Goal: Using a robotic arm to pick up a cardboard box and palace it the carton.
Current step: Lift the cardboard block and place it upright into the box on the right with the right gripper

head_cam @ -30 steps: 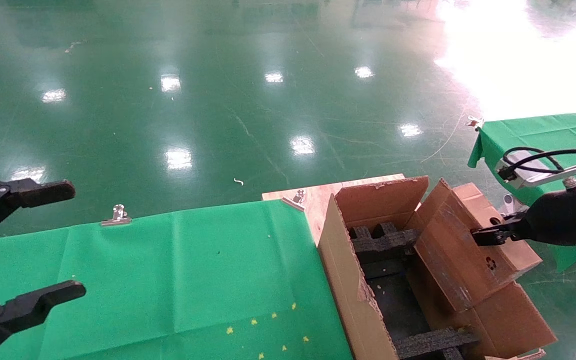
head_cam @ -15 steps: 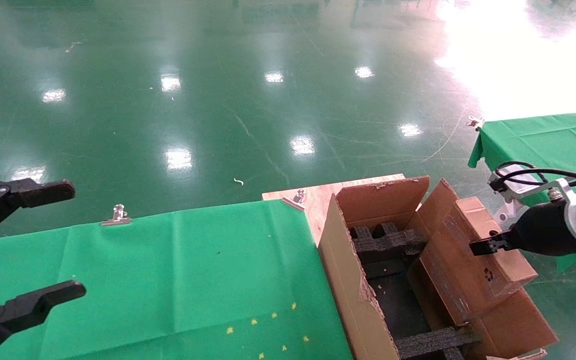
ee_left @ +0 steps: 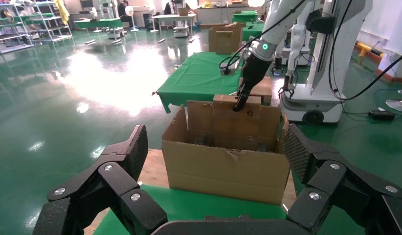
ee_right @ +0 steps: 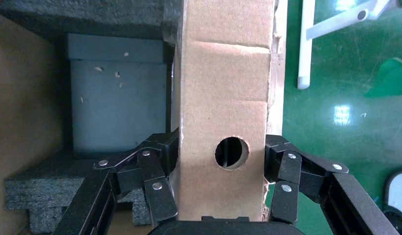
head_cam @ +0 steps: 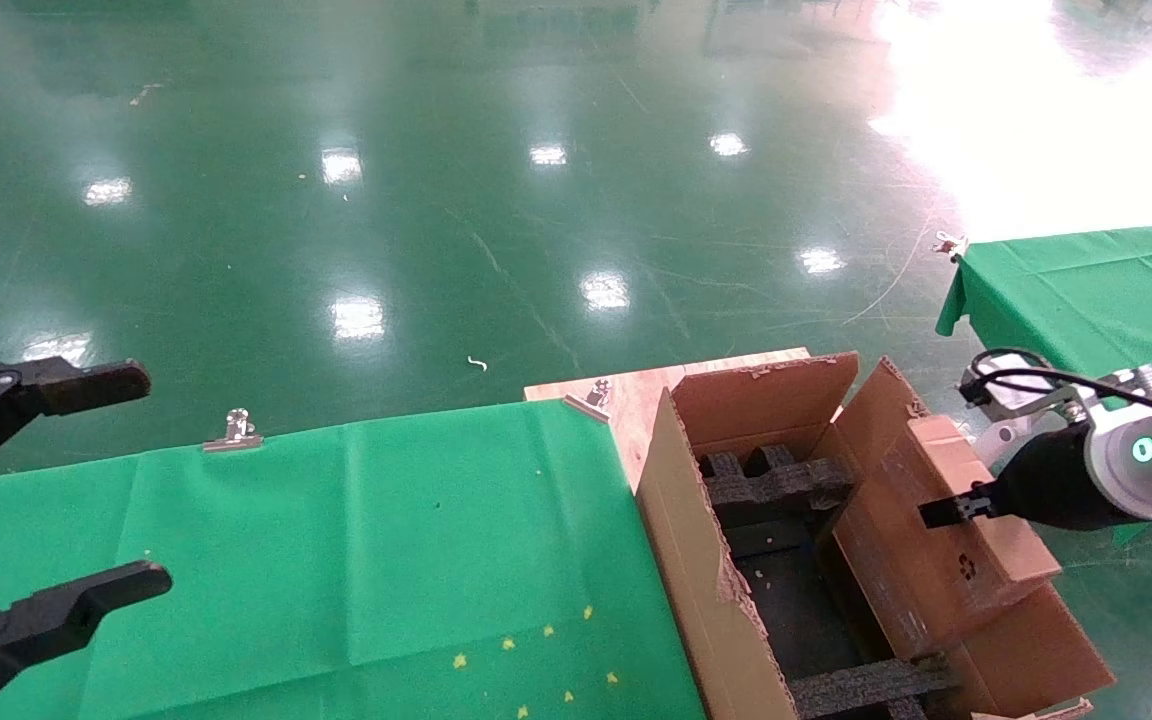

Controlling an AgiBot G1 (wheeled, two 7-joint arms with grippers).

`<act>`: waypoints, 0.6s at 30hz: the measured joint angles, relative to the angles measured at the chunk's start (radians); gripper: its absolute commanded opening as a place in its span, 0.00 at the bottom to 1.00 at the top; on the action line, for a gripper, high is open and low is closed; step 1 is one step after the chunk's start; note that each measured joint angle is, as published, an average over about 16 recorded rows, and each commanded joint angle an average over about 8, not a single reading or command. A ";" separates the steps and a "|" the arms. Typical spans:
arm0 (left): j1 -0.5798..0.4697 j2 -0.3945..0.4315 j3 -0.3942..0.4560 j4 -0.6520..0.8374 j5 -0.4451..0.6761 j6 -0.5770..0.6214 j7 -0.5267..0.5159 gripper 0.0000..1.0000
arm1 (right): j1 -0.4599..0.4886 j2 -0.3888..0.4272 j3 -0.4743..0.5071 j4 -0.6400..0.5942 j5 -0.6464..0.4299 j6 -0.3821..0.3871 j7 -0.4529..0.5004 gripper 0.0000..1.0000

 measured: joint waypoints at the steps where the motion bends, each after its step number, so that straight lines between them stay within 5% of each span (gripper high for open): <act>1: 0.000 0.000 0.000 0.000 0.000 0.000 0.000 1.00 | -0.006 -0.002 -0.002 -0.001 -0.003 0.005 0.005 0.00; 18: 0.000 0.000 0.000 0.000 0.000 0.000 0.000 1.00 | -0.116 -0.049 -0.039 -0.036 -0.033 0.104 0.060 0.00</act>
